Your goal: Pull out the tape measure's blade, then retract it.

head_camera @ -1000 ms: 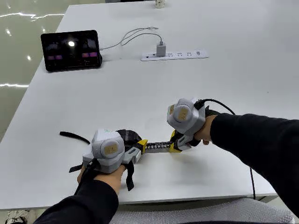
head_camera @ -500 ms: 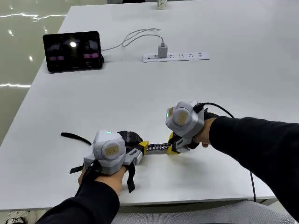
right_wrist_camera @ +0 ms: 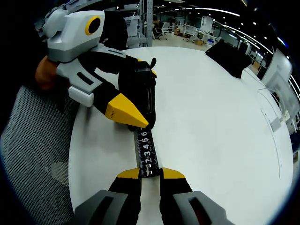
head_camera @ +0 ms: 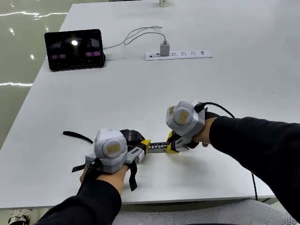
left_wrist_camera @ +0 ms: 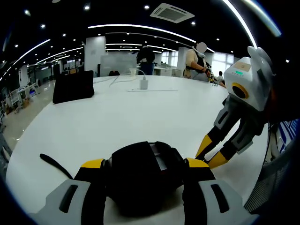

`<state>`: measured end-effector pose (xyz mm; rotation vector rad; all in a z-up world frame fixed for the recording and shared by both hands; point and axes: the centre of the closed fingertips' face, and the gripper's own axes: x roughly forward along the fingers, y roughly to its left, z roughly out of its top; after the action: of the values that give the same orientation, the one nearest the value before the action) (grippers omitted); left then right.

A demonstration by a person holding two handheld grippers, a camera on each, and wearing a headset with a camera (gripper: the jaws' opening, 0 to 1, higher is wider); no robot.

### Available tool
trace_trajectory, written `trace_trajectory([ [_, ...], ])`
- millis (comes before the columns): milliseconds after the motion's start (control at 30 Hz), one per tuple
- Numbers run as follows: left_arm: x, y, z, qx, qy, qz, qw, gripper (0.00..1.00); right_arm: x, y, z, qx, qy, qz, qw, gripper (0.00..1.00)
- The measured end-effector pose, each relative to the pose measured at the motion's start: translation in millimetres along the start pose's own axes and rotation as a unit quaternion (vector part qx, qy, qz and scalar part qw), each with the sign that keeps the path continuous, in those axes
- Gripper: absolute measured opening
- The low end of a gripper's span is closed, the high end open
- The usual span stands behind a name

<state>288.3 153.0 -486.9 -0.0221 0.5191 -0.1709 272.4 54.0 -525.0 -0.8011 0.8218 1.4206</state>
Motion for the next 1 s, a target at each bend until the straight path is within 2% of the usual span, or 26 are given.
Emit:
trace_trajectory([
  [167,-0.6,0.3,-0.4,-0.003,0.001,-0.001,1.0,0.61,2.3,0.7,3.3,0.005,-0.011,-0.002,0.9999,0.11],
  [1000,-0.3,0.4,-0.3,-0.006,0.001,-0.002,1.0,0.61,11.0,1.4,18.9,0.007,-0.034,-0.001,0.9994,0.11],
])
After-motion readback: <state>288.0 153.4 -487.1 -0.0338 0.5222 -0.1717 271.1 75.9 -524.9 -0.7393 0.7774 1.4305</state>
